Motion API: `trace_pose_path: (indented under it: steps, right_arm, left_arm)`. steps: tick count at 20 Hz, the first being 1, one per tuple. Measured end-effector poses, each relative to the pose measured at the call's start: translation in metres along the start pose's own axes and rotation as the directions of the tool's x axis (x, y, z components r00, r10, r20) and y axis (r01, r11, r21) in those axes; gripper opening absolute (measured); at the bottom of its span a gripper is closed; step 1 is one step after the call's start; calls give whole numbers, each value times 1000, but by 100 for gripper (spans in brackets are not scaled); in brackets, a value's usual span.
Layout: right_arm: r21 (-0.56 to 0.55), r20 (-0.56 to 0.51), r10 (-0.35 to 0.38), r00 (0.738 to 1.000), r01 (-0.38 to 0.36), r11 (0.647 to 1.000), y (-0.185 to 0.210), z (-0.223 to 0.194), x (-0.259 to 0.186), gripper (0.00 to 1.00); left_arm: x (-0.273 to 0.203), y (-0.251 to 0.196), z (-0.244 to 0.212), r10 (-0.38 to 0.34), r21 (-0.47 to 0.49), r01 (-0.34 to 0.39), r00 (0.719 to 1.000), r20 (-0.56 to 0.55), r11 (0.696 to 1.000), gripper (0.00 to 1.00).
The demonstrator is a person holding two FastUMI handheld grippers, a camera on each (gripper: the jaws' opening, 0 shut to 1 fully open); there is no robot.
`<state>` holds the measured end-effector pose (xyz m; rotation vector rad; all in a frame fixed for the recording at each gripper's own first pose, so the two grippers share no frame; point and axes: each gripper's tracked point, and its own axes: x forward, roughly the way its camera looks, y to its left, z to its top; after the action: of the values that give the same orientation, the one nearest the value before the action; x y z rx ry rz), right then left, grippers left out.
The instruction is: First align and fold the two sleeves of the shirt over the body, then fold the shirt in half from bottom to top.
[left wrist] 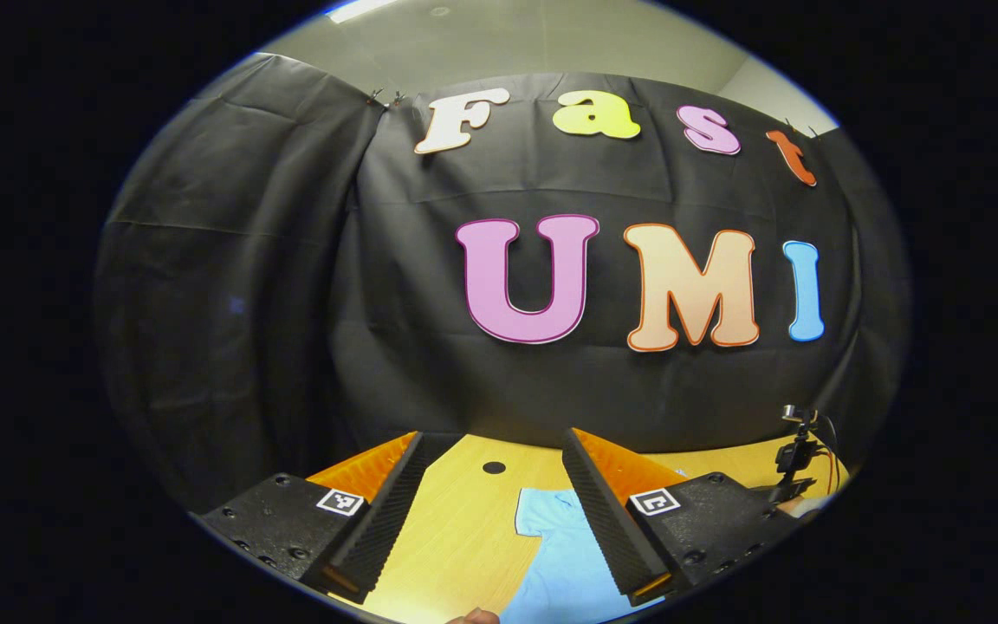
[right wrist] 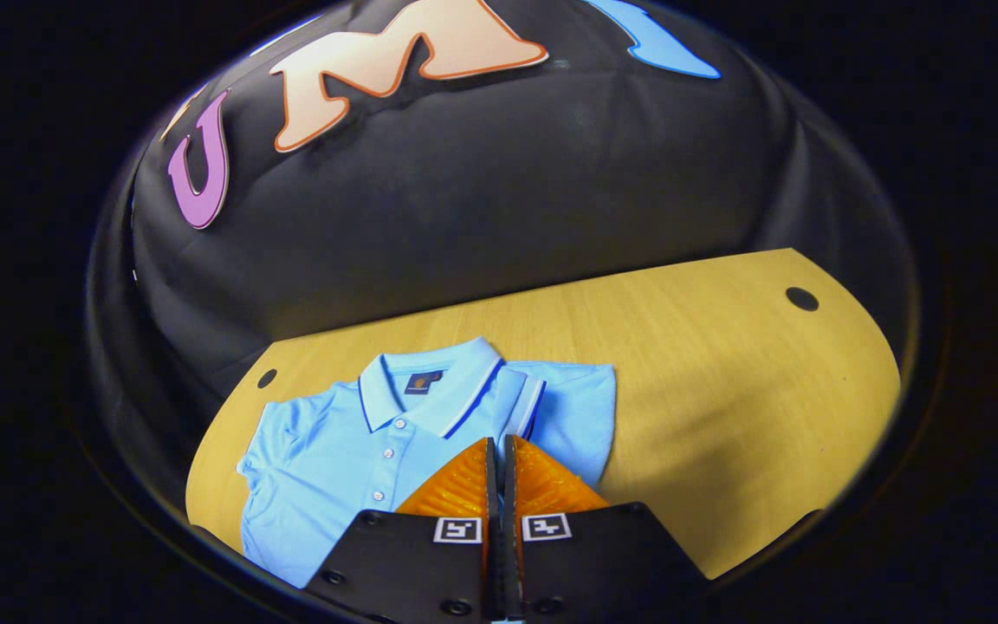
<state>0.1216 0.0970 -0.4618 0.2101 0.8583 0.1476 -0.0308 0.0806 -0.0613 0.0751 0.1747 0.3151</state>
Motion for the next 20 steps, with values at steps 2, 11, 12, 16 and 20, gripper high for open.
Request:
trace_pose_path:
  steps: [2,11,12,16,20]
  right_arm:
    - [0,-17,13,1000,-13,1000,14,-11,7,3]
    - [-81,19,27,999,-26,996,29,3,-35,97]
    - [-81,42,22,999,-19,997,26,11,-51,87]
    - [-45,109,-35,993,40,998,-1,31,-109,94]
    - [-2,151,-137,979,139,990,-38,38,-160,94]
  left_arm:
    - [-1,4,-6,7,0,-7,1000,-12,1000,95]
    - [49,5,-69,-92,-82,81,987,-135,993,95]
    - [61,4,-81,-107,-79,95,982,-158,992,95]
    - [102,-18,-130,-201,-89,185,951,-233,979,95]
    - [137,-44,-176,-285,-136,254,906,-314,958,95]
